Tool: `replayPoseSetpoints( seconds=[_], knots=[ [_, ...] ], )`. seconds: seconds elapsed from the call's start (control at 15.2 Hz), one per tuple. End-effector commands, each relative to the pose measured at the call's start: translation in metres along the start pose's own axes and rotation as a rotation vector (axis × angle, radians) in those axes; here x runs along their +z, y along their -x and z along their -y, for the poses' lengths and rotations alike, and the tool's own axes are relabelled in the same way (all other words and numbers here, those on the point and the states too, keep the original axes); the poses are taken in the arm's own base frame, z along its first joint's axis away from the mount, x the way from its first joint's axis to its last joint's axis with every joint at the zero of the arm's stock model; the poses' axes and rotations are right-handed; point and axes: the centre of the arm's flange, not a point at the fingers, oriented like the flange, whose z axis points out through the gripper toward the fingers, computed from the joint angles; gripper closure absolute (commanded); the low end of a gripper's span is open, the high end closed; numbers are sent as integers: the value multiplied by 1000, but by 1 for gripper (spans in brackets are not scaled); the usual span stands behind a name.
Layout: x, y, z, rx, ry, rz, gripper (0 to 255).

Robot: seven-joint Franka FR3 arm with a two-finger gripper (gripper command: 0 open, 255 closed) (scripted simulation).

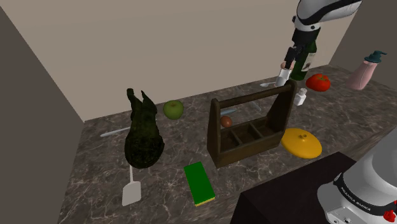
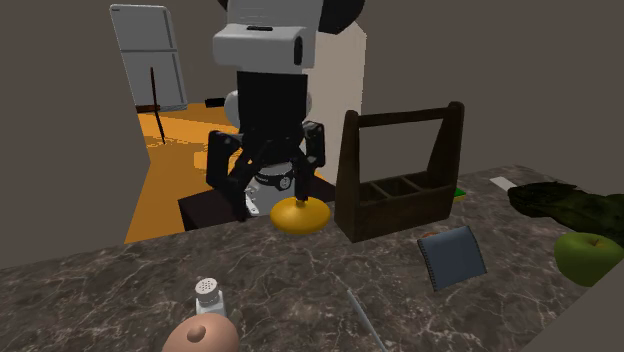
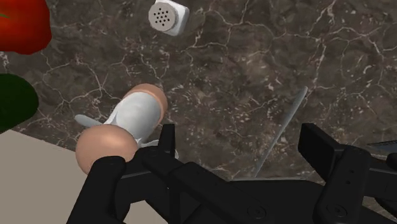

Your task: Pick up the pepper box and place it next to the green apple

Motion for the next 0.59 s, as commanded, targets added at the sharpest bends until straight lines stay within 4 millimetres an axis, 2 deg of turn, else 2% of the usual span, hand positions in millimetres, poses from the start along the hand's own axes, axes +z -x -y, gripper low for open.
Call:
replayPoseSetpoints(
  seconds=[0.0, 0.53],
  knots=[
    [13, -8, -24, 0, 16, 0, 0],
    [47, -43, -108, 6, 76, -1, 0]
  ],
)
